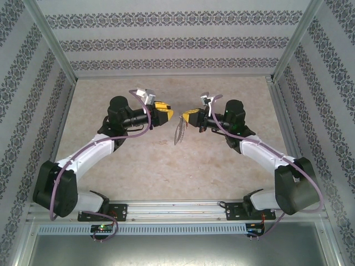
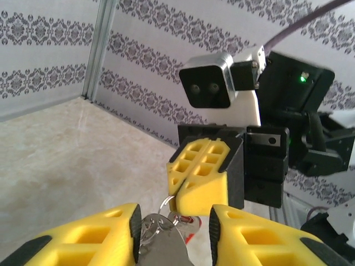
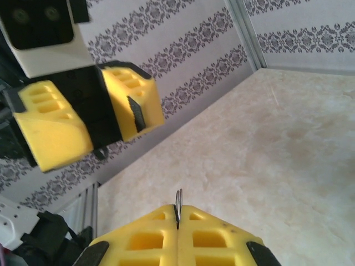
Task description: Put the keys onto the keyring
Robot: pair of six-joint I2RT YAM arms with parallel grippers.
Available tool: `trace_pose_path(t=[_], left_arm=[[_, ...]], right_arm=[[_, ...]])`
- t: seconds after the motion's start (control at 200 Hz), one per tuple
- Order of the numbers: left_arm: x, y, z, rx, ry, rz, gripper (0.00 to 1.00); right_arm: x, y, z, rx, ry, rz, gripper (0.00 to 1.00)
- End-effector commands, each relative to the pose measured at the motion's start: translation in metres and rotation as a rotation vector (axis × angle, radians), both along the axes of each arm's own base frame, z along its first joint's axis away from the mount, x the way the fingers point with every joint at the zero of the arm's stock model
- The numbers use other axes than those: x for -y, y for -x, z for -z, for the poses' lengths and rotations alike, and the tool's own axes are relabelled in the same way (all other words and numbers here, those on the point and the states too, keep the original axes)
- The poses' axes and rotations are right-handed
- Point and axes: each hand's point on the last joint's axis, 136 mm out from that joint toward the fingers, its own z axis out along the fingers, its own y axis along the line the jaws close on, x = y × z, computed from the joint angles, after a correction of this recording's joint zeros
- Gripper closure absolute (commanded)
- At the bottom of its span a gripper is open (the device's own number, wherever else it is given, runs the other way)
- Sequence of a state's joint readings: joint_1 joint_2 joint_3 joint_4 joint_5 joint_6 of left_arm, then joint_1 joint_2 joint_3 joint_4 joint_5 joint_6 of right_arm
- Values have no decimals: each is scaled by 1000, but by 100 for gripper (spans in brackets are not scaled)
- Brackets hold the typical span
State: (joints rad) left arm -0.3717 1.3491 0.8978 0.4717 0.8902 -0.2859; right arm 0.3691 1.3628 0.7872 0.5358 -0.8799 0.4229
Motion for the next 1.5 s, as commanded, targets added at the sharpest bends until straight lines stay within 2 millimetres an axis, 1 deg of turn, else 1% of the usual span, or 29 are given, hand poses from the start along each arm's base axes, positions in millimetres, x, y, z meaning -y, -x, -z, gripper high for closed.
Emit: trace_pose_path(t=[0.0, 0.205, 0.3, 0.42, 0.54, 0.719, 0.854, 1.044, 1.194, 1.494], left_arm=[[-3, 7, 12, -1, -120, 30, 60], [1, 8, 17, -30, -154, 85, 56], [6, 9, 19, -50, -150, 124, 54], [11, 13, 23, -88, -148, 184, 53], [13, 12, 28, -117, -154, 203, 53], [17, 13, 32, -141, -149, 230, 53], [22, 13, 34, -156, -138, 255, 54], [29, 14, 43, -183, -142, 278, 56], [34, 16, 44, -186, -133, 299, 56], [40, 20, 41, -183, -112, 324, 65]], right_arm=[[-1, 1, 2, 65, 94, -19, 100], [1, 6, -1, 127, 173, -11, 100], [1, 14, -7, 161, 171, -44, 100], [-3, 22, -11, 154, 169, -97, 100], [-7, 27, -10, 140, 186, -126, 100], [-10, 28, -6, 141, 208, -126, 100], [-14, 29, -6, 144, 208, -134, 100], [-15, 29, -3, 138, 213, -136, 100], [-15, 29, -3, 141, 215, -132, 100], [-14, 28, -1, 140, 219, -124, 100]])
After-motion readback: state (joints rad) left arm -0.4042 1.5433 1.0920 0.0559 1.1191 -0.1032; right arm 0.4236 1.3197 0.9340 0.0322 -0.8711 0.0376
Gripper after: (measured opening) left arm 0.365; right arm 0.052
